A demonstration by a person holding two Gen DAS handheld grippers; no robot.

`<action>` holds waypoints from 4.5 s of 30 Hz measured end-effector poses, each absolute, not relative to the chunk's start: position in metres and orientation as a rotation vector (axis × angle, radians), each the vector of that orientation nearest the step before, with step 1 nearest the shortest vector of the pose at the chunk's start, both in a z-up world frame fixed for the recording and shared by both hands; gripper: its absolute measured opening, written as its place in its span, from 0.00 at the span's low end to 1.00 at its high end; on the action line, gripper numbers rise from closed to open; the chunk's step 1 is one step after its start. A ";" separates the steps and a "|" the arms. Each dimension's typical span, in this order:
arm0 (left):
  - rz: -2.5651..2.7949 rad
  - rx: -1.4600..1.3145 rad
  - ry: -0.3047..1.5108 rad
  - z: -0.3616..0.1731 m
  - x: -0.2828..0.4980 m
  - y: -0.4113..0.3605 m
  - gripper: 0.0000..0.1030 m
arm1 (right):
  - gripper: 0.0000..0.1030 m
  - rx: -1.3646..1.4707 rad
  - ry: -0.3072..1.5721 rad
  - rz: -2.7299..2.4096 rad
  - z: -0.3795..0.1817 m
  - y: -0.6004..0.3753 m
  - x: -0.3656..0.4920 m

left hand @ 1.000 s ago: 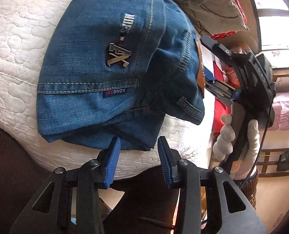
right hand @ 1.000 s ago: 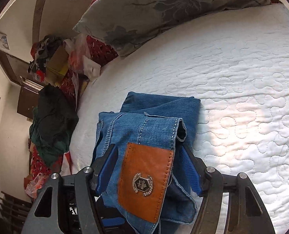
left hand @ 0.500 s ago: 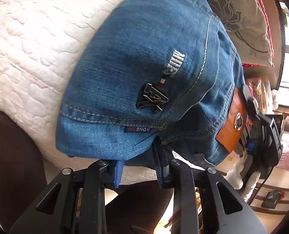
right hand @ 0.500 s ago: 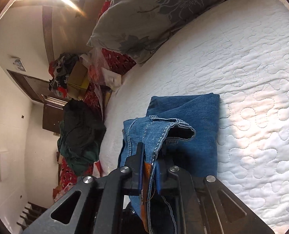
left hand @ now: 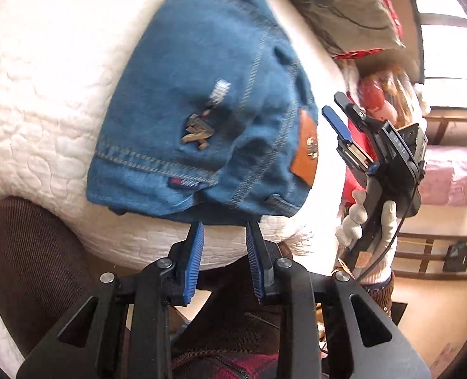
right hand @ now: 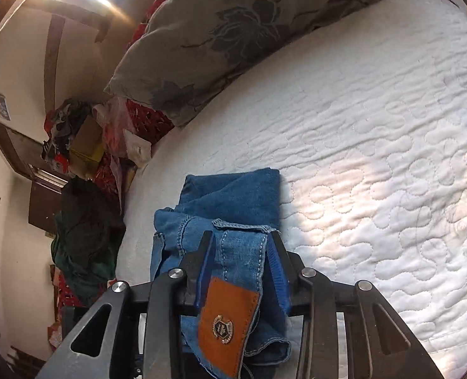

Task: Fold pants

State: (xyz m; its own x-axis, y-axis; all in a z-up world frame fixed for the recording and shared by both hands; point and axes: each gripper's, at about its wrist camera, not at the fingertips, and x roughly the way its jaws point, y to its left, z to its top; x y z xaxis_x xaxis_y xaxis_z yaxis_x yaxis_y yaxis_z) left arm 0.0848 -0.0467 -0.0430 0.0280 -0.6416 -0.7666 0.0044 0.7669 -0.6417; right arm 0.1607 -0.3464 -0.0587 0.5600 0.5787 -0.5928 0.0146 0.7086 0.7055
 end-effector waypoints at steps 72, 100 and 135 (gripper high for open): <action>-0.293 -0.317 1.464 -0.091 0.095 -0.005 0.64 | 0.16 0.677 1.029 0.440 -0.082 -0.283 0.061; -0.368 -0.392 1.442 -0.033 0.091 -0.023 0.64 | 0.29 1.070 0.917 0.517 -0.087 -0.320 0.119; -0.167 -0.534 1.366 -0.027 0.083 -0.094 0.52 | 0.13 1.075 1.052 0.843 -0.114 -0.309 0.211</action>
